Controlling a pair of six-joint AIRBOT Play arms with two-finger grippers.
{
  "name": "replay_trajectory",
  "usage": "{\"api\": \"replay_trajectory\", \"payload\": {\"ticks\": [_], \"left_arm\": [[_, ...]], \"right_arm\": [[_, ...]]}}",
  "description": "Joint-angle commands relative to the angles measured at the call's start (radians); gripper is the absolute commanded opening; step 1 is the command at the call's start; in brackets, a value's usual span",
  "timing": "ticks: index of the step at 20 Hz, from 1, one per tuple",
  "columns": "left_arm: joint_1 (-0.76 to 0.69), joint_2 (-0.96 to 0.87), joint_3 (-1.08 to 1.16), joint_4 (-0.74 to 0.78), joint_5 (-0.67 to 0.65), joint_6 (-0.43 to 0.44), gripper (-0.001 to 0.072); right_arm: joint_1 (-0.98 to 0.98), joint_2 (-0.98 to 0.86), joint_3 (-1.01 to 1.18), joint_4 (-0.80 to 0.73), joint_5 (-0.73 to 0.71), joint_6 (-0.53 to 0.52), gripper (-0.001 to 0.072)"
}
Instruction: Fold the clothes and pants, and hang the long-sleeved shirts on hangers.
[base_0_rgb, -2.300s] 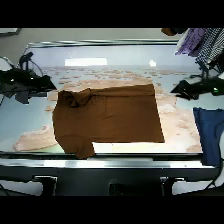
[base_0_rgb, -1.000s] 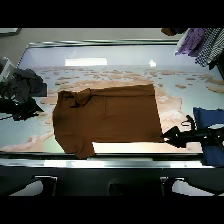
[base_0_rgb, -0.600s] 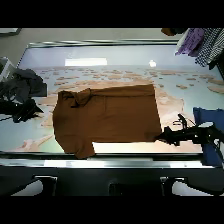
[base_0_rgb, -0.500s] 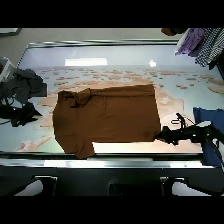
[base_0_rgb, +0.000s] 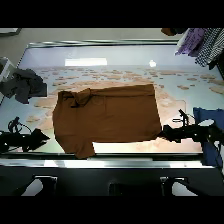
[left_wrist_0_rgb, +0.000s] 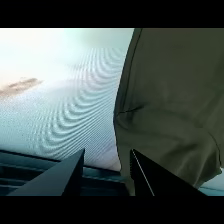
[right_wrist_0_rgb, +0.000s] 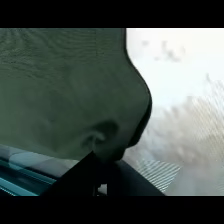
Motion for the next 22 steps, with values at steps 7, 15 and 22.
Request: {"api": "replay_trajectory", "payload": {"ticks": [7, 15, 22], "left_arm": [[-0.008, -0.091, -0.097, -0.228, 0.164, 0.2, 0.0328], [-0.113, -0.162, -0.095, -0.257, 0.252, 0.199, 0.0074], [-0.125, -0.132, 0.105, -0.311, 0.113, 0.194, 0.0016]], "right_arm": [[0.001, 0.069, 0.001, 0.01, 0.074, 0.015, 0.0032], [0.001, 0.089, 0.001, 0.015, 0.103, 0.037, 0.0031], [0.043, 0.167, 0.118, 0.107, 0.064, 0.01, 0.0029]]}}
